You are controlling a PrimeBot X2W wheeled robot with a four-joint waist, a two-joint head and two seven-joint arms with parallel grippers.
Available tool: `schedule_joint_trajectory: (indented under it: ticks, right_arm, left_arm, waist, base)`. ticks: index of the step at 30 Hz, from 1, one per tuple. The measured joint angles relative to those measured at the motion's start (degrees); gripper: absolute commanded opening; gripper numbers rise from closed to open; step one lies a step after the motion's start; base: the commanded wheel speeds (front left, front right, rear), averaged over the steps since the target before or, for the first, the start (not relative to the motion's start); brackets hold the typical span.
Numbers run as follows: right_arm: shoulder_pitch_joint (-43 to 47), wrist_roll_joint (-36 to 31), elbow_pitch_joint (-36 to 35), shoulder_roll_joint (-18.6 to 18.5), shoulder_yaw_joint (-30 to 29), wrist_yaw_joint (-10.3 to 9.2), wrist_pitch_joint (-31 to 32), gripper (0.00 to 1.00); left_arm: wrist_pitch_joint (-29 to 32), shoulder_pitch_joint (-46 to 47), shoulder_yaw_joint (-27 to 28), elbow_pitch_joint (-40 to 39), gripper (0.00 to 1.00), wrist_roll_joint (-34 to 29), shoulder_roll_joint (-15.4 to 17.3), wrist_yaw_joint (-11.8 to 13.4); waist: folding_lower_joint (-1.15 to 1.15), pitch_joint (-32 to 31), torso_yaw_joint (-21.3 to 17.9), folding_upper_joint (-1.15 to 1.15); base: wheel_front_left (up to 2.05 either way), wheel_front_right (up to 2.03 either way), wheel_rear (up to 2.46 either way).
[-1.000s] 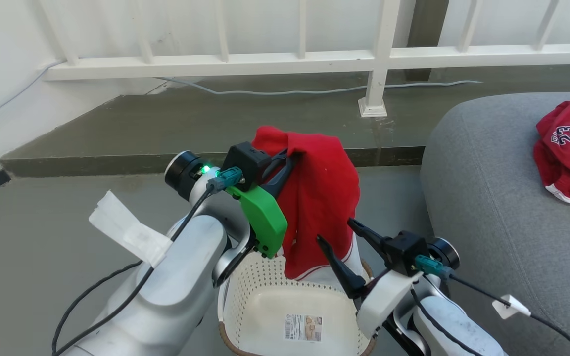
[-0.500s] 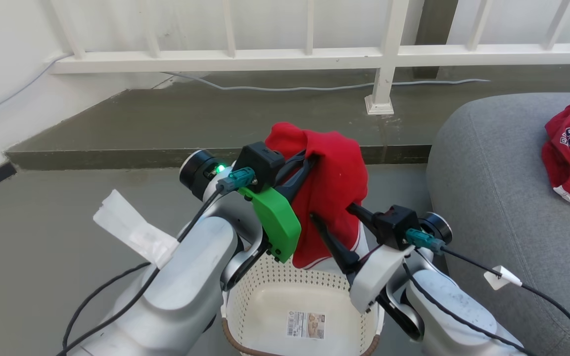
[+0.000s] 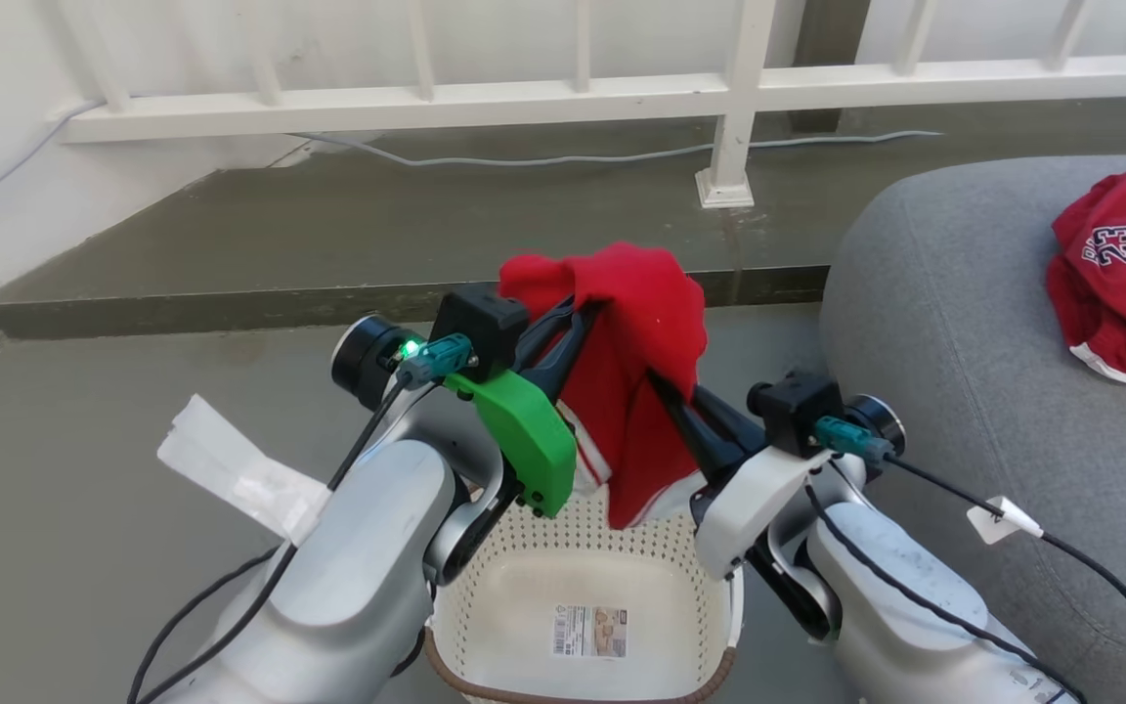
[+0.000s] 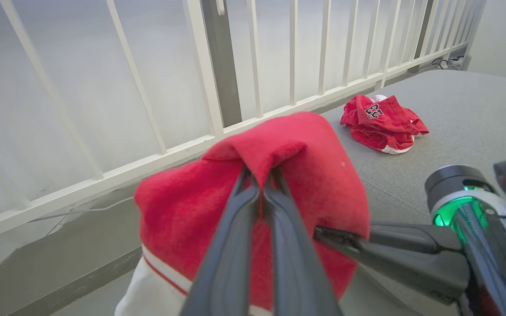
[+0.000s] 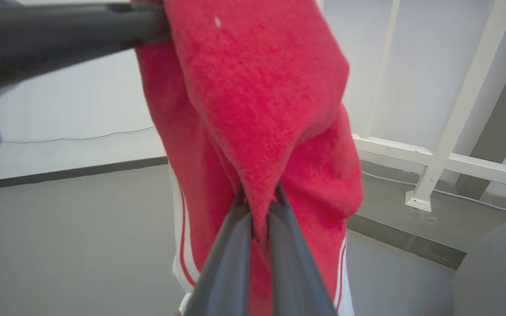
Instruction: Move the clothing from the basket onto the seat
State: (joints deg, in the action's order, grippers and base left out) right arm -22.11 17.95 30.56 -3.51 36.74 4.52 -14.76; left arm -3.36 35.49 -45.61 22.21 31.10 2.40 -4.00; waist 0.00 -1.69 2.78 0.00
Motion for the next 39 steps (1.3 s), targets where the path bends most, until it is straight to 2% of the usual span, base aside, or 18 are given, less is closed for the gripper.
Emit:
schedule_joint_trajectory:
  ticks: [2,3,4,10,15,24,29,39]
  right_arm:
    - [0.0,0.2,0.1,0.0,-1.1,-0.21,0.0,0.0]
    - [0.0,0.2,0.2,0.0,-1.6,-0.62,0.0,0.0]
    - [0.0,0.2,0.2,0.0,-2.2,-0.81,0.0,0.0]
    - [-1.0,0.2,0.0,-0.5,-6.2,-2.2,0.0,0.0]
    - [-1.1,0.2,-1.4,-2.7,-10.3,-4.13,0.0,0.0]
    - [-1.2,0.2,-4.3,-5.6,-14.3,-5.7,0.0,0.0]
    - [-1.1,-0.1,-5.4,-7.8,-16.5,-6.68,0.0,0.0]
    - [0.1,-0.3,-8.3,-9.6,-19.7,-7.65,0.0,0.0]
  left_arm:
    - [-0.3,-0.7,0.4,0.0,0.69,0.0,0.3,0.2]
    - [-0.3,-1.0,0.7,0.0,0.93,0.1,0.3,0.4]
    - [-0.3,-1.2,0.9,0.0,1.0,0.3,0.4,0.6]
    - [-1.3,-2.7,1.8,0.0,1.0,1.0,0.7,1.5]
    - [-2.0,-4.1,2.1,-0.5,1.0,1.1,1.1,1.6]
    - [-3.3,-6.5,1.6,-1.4,1.0,2.1,1.7,1.5]
    - [-3.9,-8.1,1.1,-2.2,1.0,2.8,1.8,1.4]
    - [-5.3,-10.1,0.1,-3.8,1.0,2.8,1.8,1.0]
  waist:
    - [0.0,0.2,-0.5,0.0]
    - [0.0,0.2,-0.8,0.0]
    - [0.0,0.3,-1.1,0.0]
    - [0.0,0.7,-2.6,0.0]
    - [0.0,1.0,-4.1,0.0]
    - [0.0,1.2,-6.7,0.0]
    - [0.0,1.3,-9.0,0.0]
    - [0.0,1.4,-15.2,0.0]
  base:
    - [0.0,0.0,0.0]
    - [0.0,0.0,0.0]
    - [0.0,0.0,0.0]
    - [0.0,0.0,0.0]
    - [0.0,0.0,0.0]
    - [0.0,0.0,0.0]
    - [0.0,0.0,0.0]
    - [0.0,0.0,0.0]
